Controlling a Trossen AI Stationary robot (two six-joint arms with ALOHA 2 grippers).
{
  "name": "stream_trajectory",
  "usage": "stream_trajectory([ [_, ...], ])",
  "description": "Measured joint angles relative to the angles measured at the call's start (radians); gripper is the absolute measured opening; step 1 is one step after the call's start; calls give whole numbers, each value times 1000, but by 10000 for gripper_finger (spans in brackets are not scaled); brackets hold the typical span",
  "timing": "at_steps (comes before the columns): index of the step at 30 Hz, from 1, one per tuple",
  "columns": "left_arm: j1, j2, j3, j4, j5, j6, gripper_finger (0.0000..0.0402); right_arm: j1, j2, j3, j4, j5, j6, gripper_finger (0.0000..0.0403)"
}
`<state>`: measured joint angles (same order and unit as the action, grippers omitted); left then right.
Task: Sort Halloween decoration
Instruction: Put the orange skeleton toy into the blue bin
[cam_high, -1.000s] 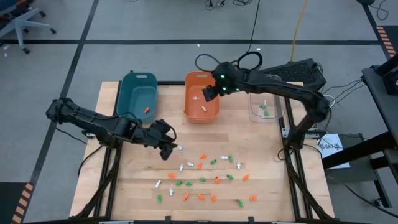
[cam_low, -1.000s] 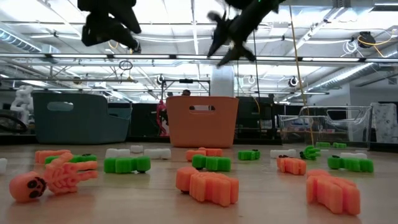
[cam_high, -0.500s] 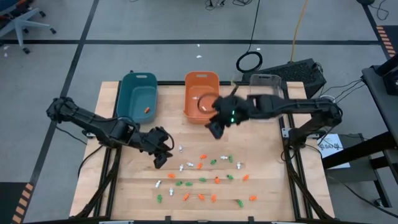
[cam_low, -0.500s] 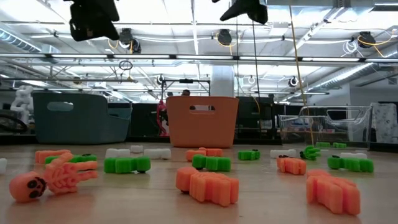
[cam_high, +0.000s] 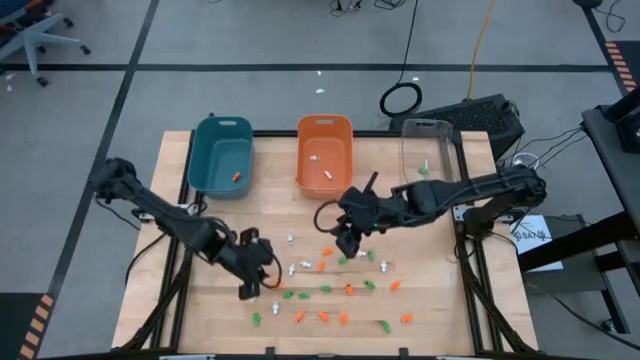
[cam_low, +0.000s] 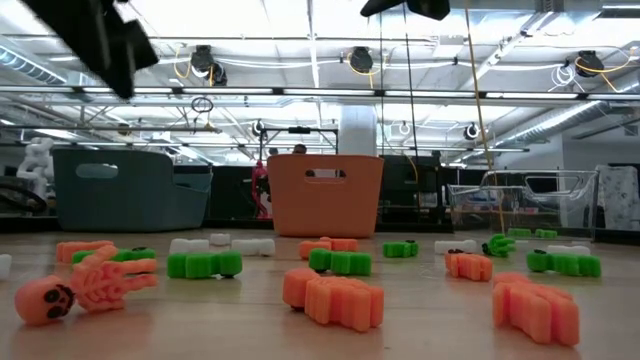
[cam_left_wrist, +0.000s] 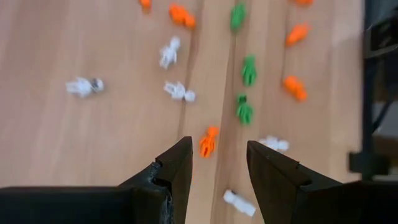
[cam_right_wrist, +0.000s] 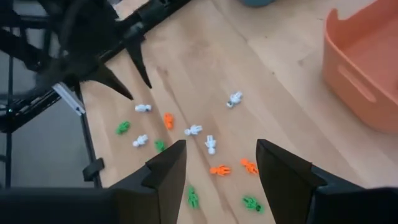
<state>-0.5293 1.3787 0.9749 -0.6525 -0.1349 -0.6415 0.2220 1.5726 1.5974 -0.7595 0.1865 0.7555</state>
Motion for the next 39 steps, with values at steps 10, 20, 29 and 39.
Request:
stream_trajectory([
  [10, -54, 166, -1, 113, -22, 19, 153, 48, 0, 0, -54, -5, 0, 180],
  [20, -67, 273, 0, 147, -22, 108, 153, 96, 0, 0, -191, -6, 37, 180],
  [29, -68, 311, -1, 148, -46, 152, 153, 122, 0, 0, -235, -6, 30, 180],
  [39, -60, 311, -95, 198, -29, 116, 152, 120, 1, 0, -233, 25, 30, 180],
])
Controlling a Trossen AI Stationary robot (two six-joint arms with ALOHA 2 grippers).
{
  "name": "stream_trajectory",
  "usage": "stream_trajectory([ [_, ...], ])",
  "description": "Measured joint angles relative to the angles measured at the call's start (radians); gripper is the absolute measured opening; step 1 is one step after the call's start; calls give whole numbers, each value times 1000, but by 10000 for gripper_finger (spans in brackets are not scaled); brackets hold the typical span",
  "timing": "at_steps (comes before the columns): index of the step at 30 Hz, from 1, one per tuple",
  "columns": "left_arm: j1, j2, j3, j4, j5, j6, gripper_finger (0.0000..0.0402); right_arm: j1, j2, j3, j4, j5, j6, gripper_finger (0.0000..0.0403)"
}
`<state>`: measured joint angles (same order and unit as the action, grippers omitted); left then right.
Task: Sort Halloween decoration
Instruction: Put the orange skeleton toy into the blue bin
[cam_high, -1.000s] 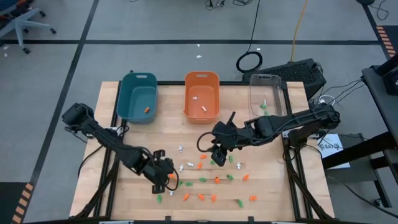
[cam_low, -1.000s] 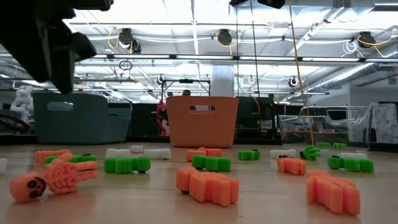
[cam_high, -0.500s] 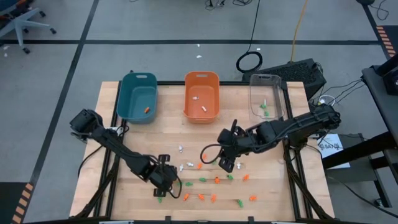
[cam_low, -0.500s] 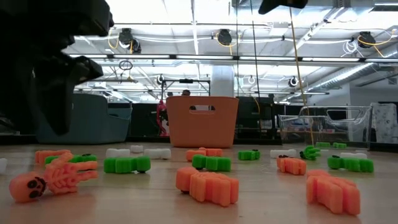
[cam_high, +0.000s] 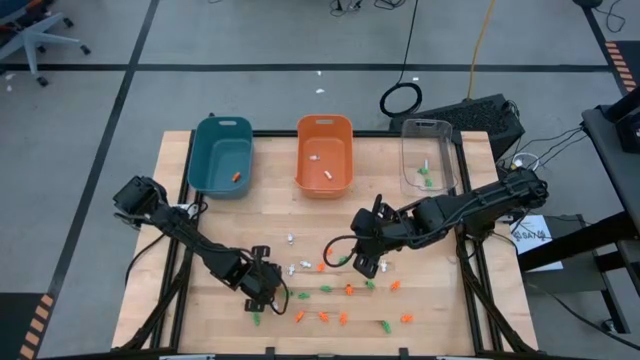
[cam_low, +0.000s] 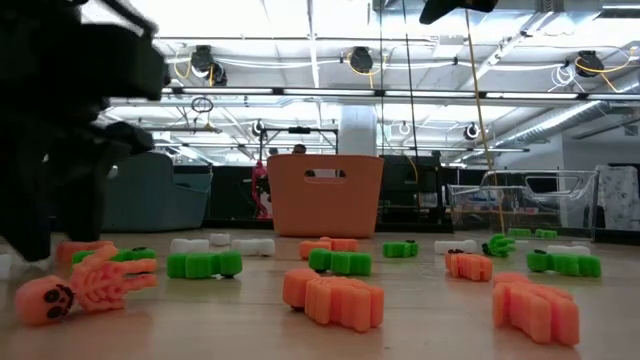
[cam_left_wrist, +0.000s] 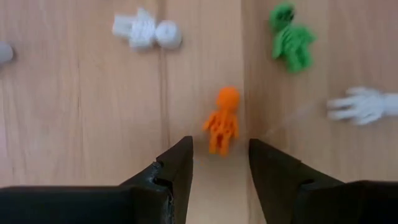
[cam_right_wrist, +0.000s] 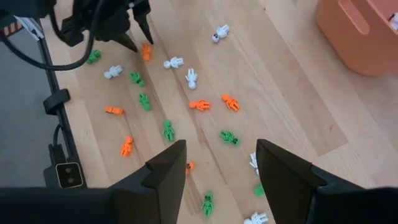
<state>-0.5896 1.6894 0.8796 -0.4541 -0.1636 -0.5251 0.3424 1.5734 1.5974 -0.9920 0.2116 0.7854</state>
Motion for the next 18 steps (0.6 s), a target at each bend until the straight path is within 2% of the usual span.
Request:
stream_trajectory([
  [5, 0, -3, -25, 43, -7, -15, 128, -1, 0, 0, 10, 2, -6, 180],
  [11, 0, -4, -60, 148, -4, 41, 84, -3, 0, 0, 29, 24, -12, 180],
  [18, 0, -5, -85, 166, 4, 8, 30, -3, 0, 0, 30, 25, -12, 180],
])
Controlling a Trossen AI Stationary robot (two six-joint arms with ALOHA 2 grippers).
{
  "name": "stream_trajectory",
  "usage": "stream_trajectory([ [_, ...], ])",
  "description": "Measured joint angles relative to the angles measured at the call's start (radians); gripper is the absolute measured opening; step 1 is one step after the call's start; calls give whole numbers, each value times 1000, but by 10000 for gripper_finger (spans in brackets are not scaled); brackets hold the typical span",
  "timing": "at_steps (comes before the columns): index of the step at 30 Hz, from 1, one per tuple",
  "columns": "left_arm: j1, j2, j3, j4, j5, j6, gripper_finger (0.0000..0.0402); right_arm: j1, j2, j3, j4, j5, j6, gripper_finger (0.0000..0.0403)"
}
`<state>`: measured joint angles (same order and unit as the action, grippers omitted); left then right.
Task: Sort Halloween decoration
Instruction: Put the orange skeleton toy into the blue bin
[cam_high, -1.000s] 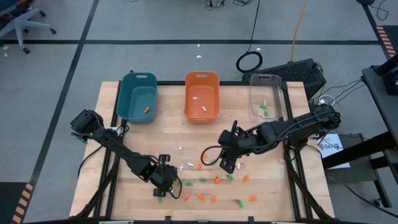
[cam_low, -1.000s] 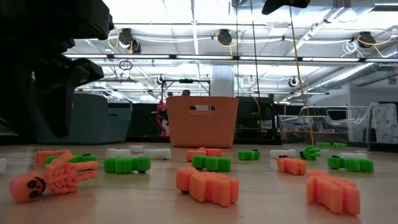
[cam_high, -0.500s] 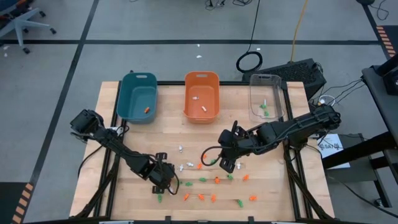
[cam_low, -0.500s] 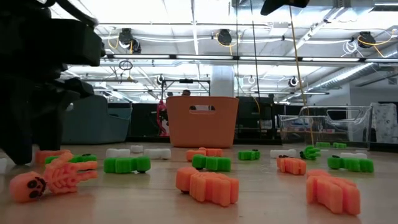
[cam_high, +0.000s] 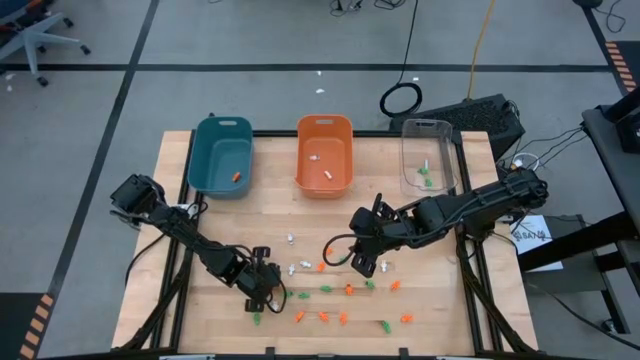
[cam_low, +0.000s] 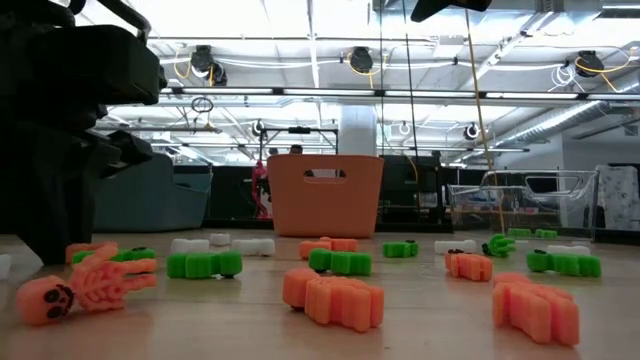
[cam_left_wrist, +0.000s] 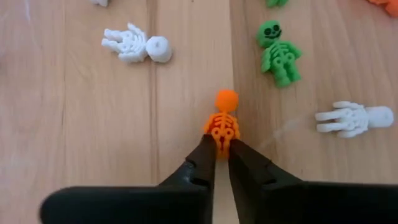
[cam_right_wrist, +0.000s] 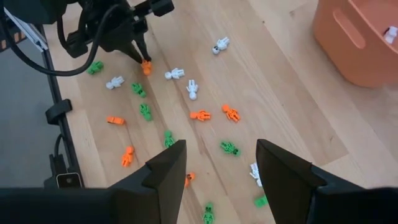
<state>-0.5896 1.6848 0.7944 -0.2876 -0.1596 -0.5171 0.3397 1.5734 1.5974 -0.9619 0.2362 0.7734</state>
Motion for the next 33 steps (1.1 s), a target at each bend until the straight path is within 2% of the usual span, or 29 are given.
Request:
stream_trajectory([
  [3, 1, 0, -2, 14, 0, -3, 8, 0, 0, 0, 0, 2, -7, 180],
  [10, 1, -8, 25, 20, -1, -53, 4, 0, 0, 0, 0, 32, 1, 180],
  [16, 2, -80, 32, 19, 0, -81, 3, 0, 0, 0, 5, 32, 1, 180],
  [23, 1, -245, 32, 17, -29, -185, 2, 0, 0, 0, 7, 31, 3, 180],
  [33, 1, -541, 32, 42, -167, -210, 2, 0, 0, 0, 7, 42, 0, 180],
])
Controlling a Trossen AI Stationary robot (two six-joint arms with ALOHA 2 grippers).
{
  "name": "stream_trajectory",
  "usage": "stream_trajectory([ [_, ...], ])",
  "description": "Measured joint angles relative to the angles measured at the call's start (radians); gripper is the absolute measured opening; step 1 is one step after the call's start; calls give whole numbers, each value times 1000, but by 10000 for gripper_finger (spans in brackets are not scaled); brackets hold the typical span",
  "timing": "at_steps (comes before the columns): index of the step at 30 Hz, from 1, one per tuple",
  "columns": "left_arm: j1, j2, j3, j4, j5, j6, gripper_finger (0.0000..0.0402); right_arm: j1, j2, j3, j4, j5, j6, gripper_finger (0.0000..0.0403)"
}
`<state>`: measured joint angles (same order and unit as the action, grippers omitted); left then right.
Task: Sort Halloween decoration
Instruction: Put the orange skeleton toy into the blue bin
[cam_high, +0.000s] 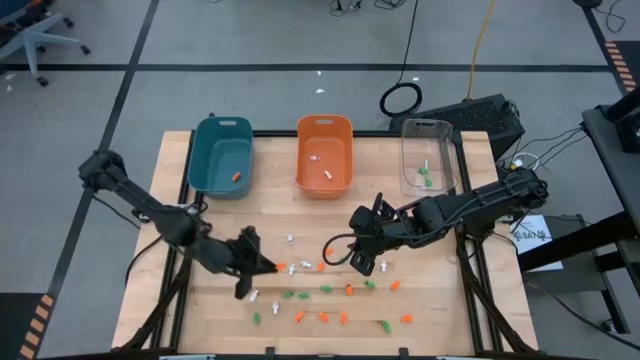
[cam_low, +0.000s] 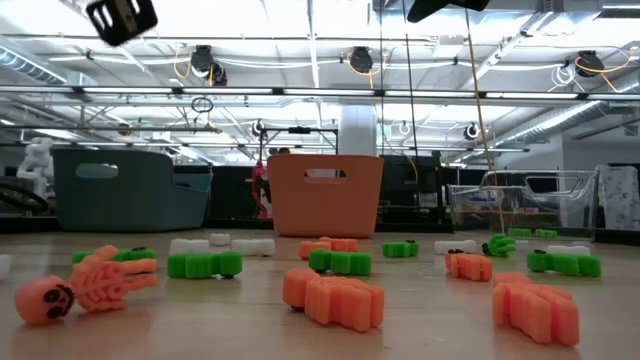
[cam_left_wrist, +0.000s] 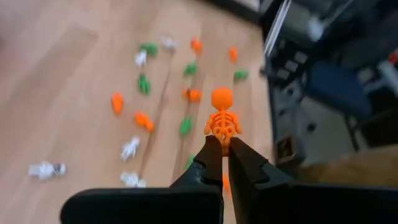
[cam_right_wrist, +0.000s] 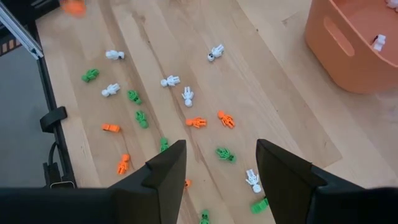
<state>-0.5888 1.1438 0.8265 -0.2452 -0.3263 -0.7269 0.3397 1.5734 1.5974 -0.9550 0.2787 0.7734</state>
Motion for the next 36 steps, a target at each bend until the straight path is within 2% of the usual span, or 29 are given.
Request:
stream_trajectory([
  [8, 0, -172, 0, 7, -21, 8, 1, 0, 0, 0, 0, 13, 6, 180],
  [15, 0, -263, 1, 11, -35, 40, 1, 0, 0, 0, 0, 16, 11, 180],
  [24, 0, -315, 1, 20, -80, 87, 1, 0, 0, 0, 1, 16, 26, 180],
  [31, 0, -316, 2, 30, -81, 112, 1, 0, 0, 0, 8, 16, 26, 180],
  [36, 0, -316, 2, 26, -118, 115, 1, 0, 0, 0, 8, 16, 26, 180],
])
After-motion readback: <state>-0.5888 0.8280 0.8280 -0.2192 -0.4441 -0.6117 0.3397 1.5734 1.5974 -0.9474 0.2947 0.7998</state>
